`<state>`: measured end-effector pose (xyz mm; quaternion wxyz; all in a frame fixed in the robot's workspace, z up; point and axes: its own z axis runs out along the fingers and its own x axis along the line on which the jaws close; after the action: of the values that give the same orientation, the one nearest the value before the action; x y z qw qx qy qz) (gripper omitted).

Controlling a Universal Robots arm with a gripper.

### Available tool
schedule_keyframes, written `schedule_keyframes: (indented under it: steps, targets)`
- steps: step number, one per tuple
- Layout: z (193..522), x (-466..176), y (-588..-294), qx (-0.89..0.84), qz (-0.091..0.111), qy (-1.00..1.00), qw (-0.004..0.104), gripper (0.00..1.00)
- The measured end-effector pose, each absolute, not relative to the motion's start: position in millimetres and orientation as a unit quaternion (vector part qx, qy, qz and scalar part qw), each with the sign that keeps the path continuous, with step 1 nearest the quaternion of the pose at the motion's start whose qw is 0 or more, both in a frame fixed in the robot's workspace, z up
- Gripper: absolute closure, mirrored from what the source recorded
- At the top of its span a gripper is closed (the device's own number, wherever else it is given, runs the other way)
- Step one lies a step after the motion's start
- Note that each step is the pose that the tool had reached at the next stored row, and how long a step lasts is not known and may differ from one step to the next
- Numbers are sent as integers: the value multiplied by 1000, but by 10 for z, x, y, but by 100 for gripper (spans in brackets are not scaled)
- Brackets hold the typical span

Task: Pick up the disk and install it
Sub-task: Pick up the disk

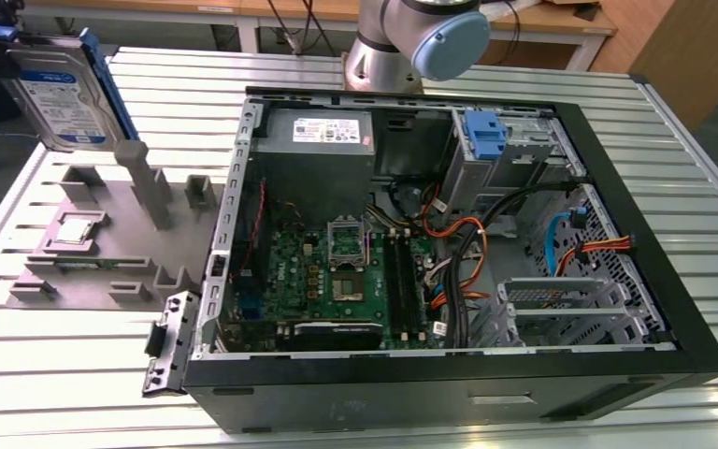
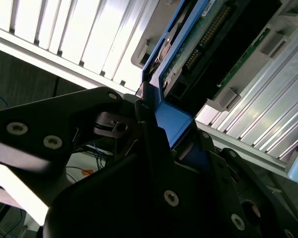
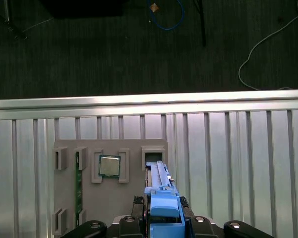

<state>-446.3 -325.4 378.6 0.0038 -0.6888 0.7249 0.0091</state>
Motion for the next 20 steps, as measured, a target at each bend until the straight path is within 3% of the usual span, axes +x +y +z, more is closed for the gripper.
schedule_keyframes:
  steps: [20]
  targets:
    - [3832, -4463, -3254, -689, 9, 725, 4, 63]
